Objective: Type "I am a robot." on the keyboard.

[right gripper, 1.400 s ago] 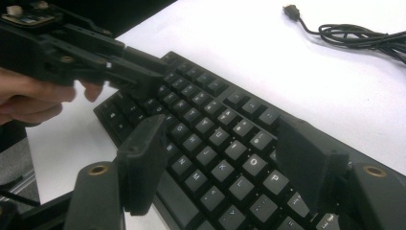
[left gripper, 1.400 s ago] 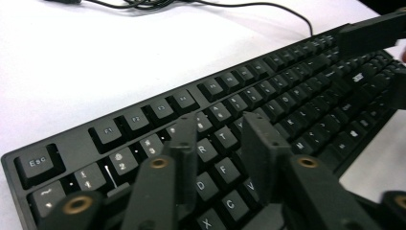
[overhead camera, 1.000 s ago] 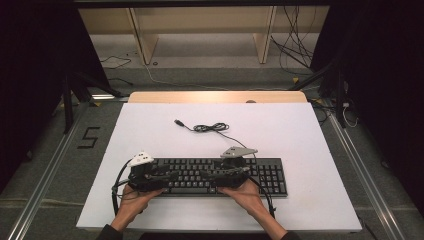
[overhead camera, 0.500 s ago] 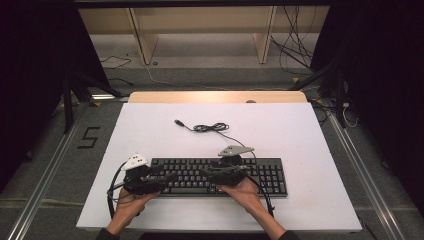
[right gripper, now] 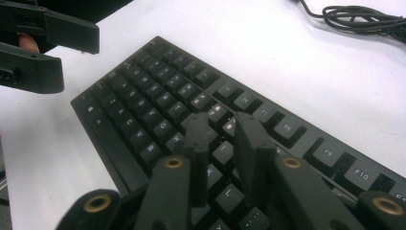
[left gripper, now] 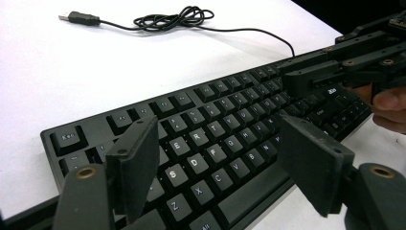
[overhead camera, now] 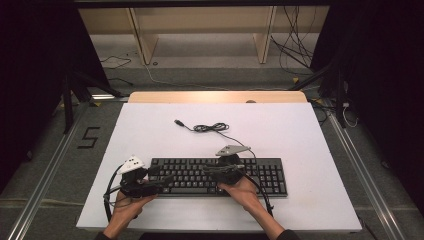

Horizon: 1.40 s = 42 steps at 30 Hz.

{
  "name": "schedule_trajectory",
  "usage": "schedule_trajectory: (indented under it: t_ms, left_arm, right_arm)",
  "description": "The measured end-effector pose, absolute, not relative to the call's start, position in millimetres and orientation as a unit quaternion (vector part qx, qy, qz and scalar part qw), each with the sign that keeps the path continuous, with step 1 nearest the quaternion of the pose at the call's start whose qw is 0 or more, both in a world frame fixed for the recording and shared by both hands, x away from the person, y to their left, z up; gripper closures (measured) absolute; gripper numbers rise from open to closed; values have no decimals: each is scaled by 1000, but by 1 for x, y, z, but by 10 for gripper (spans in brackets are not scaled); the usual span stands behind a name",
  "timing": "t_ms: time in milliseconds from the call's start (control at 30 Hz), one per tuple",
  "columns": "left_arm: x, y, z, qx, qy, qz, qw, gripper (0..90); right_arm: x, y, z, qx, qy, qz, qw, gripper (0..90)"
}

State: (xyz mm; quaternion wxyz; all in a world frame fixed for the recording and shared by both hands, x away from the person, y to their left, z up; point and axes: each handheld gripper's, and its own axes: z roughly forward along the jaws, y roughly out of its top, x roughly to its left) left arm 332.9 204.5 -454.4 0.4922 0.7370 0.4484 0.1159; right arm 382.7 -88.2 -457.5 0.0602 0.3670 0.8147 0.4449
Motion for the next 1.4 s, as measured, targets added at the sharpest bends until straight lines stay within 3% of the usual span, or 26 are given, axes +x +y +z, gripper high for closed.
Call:
schedule_trajectory:
  t_ms: [333,1400]
  left_arm:
    - [326,210,-454,730,450,120,501,298]
    - [319,216,-455,718,453,126,512,294]
  right_arm:
    - [386,-86,-460,370,819,433,64,900]
    - [392,-80,-474,388,837,377,83,900]
